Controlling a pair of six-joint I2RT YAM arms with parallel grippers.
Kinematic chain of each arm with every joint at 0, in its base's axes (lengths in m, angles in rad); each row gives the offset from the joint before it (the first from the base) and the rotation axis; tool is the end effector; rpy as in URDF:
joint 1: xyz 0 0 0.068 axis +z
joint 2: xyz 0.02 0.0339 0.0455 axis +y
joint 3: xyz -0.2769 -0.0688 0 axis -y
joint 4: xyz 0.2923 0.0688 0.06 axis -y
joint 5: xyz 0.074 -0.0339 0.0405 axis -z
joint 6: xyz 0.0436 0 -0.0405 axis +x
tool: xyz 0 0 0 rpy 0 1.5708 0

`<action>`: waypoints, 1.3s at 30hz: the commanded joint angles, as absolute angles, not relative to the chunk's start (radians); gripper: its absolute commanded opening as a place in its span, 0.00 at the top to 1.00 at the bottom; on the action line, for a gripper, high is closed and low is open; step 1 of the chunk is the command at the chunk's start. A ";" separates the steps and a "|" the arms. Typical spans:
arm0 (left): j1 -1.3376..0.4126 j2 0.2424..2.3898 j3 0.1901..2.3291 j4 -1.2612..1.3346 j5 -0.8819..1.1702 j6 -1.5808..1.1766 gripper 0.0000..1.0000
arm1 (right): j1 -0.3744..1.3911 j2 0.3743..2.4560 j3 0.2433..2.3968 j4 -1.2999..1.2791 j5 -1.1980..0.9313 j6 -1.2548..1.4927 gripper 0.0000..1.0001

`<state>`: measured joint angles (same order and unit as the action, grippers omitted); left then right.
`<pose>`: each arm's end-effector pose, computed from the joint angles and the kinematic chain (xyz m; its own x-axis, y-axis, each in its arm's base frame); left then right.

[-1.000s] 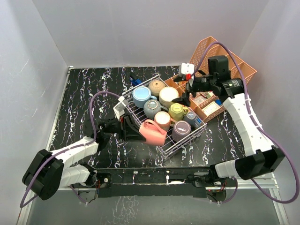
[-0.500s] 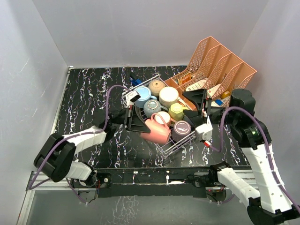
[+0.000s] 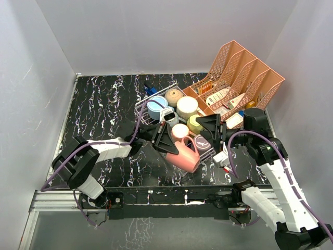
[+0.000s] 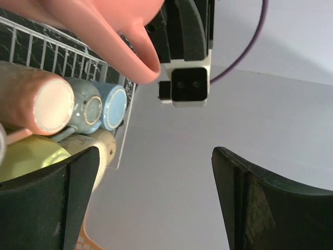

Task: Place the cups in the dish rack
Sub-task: Turn the cup upside down in the dish rack.

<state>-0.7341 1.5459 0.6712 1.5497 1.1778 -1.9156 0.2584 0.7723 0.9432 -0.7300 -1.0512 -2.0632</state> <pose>0.2087 -0.2425 0.2612 -0.9022 0.3286 -0.2794 0.1689 -0.3268 -0.9299 0.1649 0.0827 0.3648 0.9811 -0.1932 -0.0050 -0.0556 -0.2575 -0.9647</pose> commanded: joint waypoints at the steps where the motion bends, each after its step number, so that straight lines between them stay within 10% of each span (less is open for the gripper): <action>1: -0.763 1.565 0.741 1.797 1.168 -1.962 1.00 | 0.280 0.768 0.922 -0.808 -1.105 -2.640 0.10; 17: -0.773 1.743 0.905 1.798 1.200 -2.099 1.00 | 0.353 0.732 0.837 -0.783 -1.094 -2.649 0.23; 35: -0.772 1.850 1.023 1.798 1.233 -2.195 1.00 | 0.352 0.668 0.768 -0.697 -1.078 -2.535 0.84; 39: -0.766 1.861 1.018 1.798 1.223 -2.192 0.85 | 0.353 0.645 0.757 -0.684 -1.072 -2.485 0.91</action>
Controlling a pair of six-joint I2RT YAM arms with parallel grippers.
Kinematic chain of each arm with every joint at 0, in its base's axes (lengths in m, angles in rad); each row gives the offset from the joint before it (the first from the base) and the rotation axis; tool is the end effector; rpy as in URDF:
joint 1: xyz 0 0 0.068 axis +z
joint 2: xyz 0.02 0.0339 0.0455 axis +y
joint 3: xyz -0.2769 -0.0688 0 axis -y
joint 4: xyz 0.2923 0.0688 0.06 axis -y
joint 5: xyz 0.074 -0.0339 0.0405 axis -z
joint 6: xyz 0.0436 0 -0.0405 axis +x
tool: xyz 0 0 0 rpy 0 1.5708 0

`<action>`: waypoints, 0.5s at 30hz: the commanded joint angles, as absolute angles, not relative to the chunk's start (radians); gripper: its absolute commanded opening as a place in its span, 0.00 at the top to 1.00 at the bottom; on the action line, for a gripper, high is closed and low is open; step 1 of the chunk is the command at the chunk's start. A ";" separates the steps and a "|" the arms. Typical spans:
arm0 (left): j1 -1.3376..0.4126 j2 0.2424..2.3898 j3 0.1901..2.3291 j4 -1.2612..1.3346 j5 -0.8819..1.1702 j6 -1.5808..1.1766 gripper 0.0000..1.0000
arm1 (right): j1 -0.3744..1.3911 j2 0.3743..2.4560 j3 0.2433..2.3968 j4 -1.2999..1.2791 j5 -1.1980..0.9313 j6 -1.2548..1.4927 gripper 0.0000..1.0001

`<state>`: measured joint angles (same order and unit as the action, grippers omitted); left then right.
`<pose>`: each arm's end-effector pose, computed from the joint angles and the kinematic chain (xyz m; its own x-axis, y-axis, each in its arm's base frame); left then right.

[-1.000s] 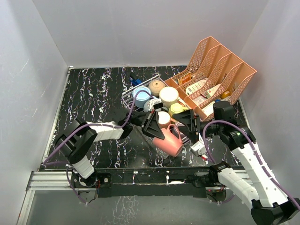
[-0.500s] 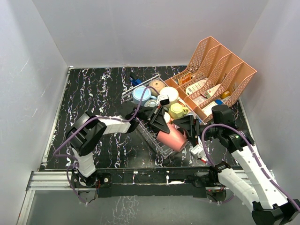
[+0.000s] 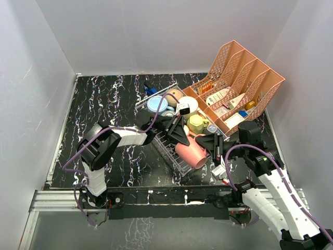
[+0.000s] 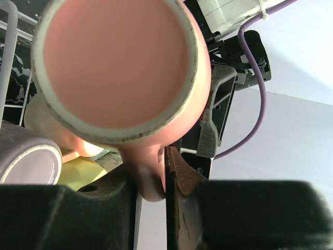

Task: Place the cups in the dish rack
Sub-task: Turn the cup upside down in the dish rack.

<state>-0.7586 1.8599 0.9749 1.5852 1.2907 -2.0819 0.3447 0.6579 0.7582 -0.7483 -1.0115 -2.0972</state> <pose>0.2588 -0.3030 0.2461 -0.8599 0.4828 -0.1661 0.0540 -0.2375 -0.9699 0.1411 0.0899 0.3132 0.9904 -0.1319 -0.0418 -0.0815 -0.3125 -0.9464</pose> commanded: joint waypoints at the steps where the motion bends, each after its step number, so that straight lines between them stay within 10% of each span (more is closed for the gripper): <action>1: -0.764 1.862 1.014 1.799 1.218 -2.191 0.79 | 0.352 0.637 0.753 -0.675 -1.074 -2.462 0.92; 15: -0.647 1.785 0.884 1.790 1.114 -2.055 0.40 | 0.353 0.537 0.745 -0.585 -1.086 -2.017 0.92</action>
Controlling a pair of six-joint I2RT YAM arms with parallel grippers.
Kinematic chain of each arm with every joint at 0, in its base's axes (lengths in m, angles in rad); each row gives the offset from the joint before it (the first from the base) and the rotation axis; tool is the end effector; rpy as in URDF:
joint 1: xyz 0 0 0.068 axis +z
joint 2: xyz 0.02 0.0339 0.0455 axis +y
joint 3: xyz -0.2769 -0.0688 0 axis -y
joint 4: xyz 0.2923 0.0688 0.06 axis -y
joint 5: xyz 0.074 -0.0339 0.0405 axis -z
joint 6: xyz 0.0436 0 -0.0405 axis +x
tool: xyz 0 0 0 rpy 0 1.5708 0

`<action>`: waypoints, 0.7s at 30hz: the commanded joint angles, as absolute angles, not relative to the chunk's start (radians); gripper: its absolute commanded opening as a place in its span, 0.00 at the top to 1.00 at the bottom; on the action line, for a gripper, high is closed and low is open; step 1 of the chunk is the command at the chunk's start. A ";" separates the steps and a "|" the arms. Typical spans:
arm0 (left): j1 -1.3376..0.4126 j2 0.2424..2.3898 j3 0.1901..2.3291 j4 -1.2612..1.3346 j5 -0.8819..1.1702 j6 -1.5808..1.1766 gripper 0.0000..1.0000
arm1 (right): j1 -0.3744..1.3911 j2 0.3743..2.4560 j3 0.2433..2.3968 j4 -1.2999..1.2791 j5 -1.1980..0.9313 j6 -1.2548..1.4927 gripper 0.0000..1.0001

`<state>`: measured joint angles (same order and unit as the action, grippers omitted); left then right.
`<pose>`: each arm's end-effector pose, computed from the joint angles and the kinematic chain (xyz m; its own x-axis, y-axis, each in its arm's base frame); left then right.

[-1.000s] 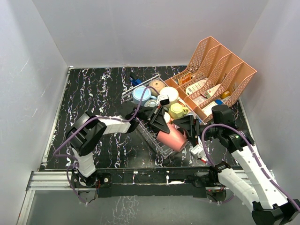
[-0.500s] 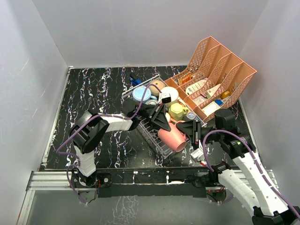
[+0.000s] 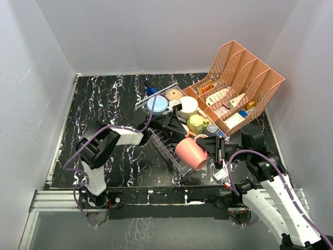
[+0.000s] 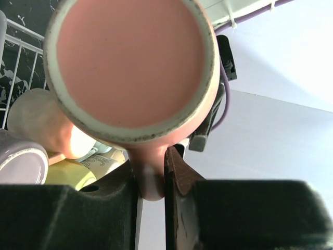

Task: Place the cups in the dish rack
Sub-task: Turn the cup upside down in the dish rack.

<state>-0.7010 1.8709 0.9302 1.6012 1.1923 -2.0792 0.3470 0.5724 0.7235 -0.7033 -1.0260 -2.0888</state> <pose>0.2748 -0.2849 0.2325 -0.9263 0.3594 -0.1136 0.0206 -0.2527 -0.9673 0.1278 0.0859 0.3161 0.9923 -0.1200 0.0318 -0.0023 -0.2737 -0.9618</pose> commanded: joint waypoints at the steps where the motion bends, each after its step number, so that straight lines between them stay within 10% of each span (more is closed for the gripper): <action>1: -0.623 1.766 0.861 1.786 1.091 -2.031 0.40 | 0.353 0.533 0.748 -0.579 -1.086 -1.979 0.92; 9: -0.442 1.503 0.654 1.629 0.991 -1.708 0.37 | 0.352 0.585 0.842 -0.581 -1.056 -1.574 0.92; 15: -0.396 1.123 0.506 1.014 0.853 -1.133 0.37 | 0.352 0.748 1.005 -0.728 -1.041 -1.354 0.92; 21: -0.388 0.639 0.423 0.419 0.429 -0.676 0.09 | 0.354 0.966 1.209 -0.947 -1.020 -1.225 0.92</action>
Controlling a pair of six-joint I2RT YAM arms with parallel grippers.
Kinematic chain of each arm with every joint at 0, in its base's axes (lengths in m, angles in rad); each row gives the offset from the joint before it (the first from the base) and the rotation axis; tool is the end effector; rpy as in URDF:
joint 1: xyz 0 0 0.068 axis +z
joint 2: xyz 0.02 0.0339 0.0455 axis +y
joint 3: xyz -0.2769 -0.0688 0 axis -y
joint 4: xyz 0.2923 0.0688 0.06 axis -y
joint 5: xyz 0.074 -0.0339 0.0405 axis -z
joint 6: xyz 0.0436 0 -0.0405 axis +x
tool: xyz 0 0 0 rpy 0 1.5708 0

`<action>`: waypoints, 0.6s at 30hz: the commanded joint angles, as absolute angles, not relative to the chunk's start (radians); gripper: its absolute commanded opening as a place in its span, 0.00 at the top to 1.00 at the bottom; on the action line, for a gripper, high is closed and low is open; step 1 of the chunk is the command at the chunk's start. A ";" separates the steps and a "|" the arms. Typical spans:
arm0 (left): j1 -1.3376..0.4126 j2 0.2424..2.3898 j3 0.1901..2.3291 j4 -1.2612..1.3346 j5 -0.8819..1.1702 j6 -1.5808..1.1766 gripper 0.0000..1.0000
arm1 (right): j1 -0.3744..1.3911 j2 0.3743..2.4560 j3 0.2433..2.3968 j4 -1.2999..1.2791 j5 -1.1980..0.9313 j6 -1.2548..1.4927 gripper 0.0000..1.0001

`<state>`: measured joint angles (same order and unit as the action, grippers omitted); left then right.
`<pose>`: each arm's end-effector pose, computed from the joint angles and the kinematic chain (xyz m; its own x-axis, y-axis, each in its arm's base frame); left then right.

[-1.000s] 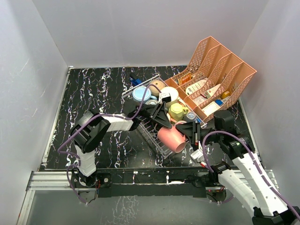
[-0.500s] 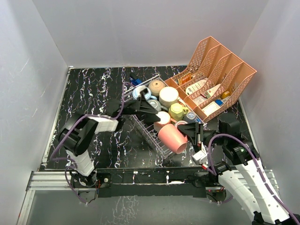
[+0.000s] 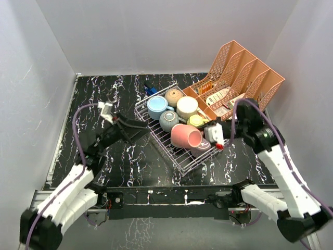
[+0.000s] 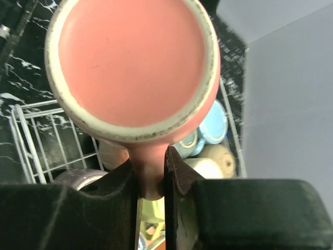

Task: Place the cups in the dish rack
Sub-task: Turn the cup upside down in the dish rack.

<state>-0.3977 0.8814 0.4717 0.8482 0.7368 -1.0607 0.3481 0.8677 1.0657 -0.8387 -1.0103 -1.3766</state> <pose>0.2027 -0.1169 0.3109 -0.5487 -0.4706 -0.6910 0.7555 0.0748 -0.6508 0.1694 0.1008 0.3830 0.6958 -0.3024 -0.6515 -0.7095 -0.1483 -0.6889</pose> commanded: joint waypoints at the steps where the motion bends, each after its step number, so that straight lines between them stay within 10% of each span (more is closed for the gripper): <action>1: -0.387 0.572 0.402 0.390 0.383 -0.661 0.06 | 0.355 0.992 1.222 -0.966 -1.018 -1.209 0.92; 18: -0.383 0.246 0.421 -0.004 0.258 -0.544 0.03 | 0.516 1.064 1.100 -0.773 -0.755 -0.674 0.92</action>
